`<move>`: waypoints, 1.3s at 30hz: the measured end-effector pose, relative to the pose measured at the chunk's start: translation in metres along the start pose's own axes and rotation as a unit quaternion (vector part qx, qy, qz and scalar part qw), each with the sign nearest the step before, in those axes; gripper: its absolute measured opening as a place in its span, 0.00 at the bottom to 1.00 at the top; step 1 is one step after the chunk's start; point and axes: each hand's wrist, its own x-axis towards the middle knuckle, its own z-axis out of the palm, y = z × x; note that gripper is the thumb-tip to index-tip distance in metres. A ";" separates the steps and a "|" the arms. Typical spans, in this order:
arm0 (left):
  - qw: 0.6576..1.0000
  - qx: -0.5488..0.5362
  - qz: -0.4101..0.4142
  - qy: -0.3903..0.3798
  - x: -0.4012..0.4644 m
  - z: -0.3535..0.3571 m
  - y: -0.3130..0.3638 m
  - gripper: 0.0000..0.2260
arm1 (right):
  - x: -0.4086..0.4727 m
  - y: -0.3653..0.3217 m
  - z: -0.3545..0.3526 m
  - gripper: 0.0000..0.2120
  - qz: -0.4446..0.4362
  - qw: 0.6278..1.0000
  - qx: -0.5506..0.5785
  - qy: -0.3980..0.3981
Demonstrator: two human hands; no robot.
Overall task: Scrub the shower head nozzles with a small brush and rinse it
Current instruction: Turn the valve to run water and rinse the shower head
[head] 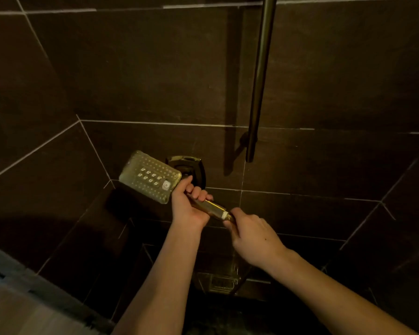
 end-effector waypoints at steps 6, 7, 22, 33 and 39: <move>0.999 -0.021 0.020 0.042 -0.011 0.000 0.002 0.19 | -0.002 -0.004 0.000 0.09 -0.034 0.999 -0.029 -0.013; 0.999 -0.020 0.023 0.038 -0.013 0.000 0.003 0.19 | -0.002 -0.004 -0.001 0.09 -0.036 0.999 -0.011 -0.026; 0.999 0.009 0.031 -0.022 -0.025 0.000 0.002 0.17 | -0.016 -0.012 -0.008 0.08 -0.049 0.997 0.035 -0.045; 0.989 0.107 0.088 0.047 -0.017 0.005 -0.010 0.07 | -0.012 -0.022 0.003 0.09 0.099 0.960 0.252 -0.071; 0.940 0.245 0.188 0.142 -0.013 0.013 -0.019 0.15 | -0.011 -0.021 0.013 0.07 0.071 0.991 0.116 -0.019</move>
